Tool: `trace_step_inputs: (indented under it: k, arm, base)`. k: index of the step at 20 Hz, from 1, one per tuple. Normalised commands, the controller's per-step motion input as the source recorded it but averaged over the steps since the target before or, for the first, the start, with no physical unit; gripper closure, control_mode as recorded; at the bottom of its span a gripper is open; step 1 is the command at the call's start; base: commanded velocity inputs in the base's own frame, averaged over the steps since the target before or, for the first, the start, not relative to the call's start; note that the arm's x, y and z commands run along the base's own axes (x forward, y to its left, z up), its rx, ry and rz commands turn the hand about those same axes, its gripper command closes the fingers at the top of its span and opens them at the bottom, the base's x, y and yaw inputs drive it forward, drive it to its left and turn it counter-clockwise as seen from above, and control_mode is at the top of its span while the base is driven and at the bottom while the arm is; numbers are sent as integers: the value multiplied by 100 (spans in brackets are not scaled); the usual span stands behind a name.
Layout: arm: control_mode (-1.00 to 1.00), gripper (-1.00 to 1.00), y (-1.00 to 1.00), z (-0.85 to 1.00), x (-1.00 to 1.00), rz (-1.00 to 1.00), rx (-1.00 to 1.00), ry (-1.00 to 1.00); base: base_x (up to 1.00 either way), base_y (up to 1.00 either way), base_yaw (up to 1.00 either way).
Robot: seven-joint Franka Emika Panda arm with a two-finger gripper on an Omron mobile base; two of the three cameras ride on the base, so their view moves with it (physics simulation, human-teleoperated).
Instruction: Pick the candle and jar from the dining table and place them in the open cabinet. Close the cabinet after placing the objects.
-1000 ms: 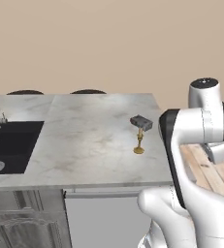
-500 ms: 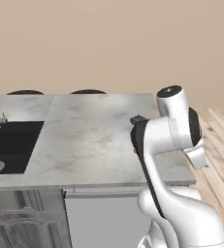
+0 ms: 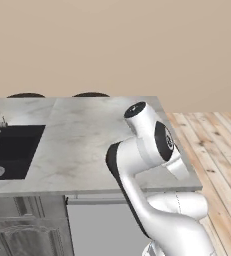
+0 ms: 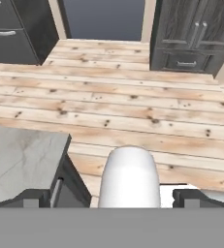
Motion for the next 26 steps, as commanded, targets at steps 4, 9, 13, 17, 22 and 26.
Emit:
trace_step_inputs:
  k: [4,9,13,17,22,26]
  arm:
    - [-100,-100,9,0,4,0,-13,-1]
    - [-100,-100,0,0,14,2,-10,-1]
    - [-100,-100,0,0,14,3,-12,-2]
    - [-100,-100,0,0,16,3,-10,0]
    - [-100,-100,0,-3,21,3,-9,0]
    - [-100,-100,0,-10,28,4,-9,0]
  base:
    - [0,0,0]
    - [0,0,0]
    - [0,0,0]
    - [0,0,0]
    - [0,0,0]
    - [0,0,0]
